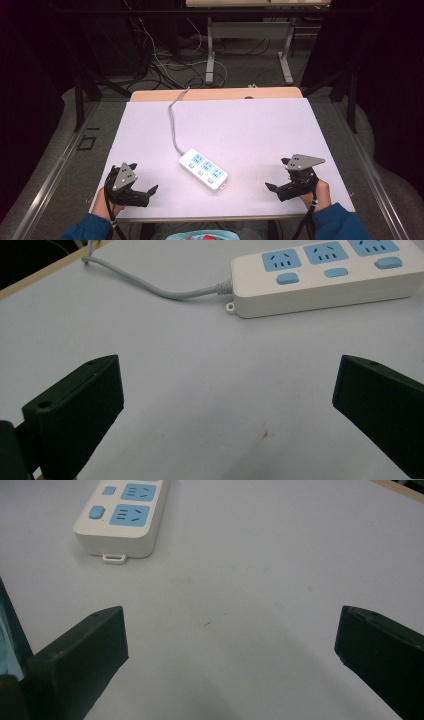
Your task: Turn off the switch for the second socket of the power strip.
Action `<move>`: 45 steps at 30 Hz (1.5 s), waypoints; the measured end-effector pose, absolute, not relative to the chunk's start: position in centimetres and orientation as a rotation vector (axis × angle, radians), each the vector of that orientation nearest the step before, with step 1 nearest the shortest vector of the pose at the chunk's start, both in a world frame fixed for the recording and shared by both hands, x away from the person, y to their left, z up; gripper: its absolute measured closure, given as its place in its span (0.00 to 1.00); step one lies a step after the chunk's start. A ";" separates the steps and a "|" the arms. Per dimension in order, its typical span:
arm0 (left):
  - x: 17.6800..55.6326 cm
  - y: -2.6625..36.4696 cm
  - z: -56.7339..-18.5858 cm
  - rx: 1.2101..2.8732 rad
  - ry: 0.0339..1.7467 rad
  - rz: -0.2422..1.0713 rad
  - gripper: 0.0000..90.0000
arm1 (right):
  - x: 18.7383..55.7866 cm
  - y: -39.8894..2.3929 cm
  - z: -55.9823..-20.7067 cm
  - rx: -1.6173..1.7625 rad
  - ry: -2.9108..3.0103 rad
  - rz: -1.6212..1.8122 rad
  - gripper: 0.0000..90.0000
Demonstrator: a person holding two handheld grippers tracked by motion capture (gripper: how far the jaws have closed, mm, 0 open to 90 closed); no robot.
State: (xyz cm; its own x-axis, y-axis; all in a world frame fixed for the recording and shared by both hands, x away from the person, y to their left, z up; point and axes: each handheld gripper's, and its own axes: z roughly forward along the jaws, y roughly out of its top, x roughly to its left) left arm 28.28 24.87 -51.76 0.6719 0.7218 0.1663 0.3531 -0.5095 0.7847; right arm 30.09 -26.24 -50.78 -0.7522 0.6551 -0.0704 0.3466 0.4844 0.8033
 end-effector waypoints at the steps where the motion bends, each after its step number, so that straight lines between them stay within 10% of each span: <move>1: 28.3 24.9 -51.8 2.131 0.827 0.622 0.00 | 30.1 -26.2 -50.8 0.842 2.370 1.159 0.00; 45: 30.0 23.8 -50.6 2.095 0.853 0.595 0.00 | 30.1 -26.2 -50.7 0.836 2.380 1.139 0.01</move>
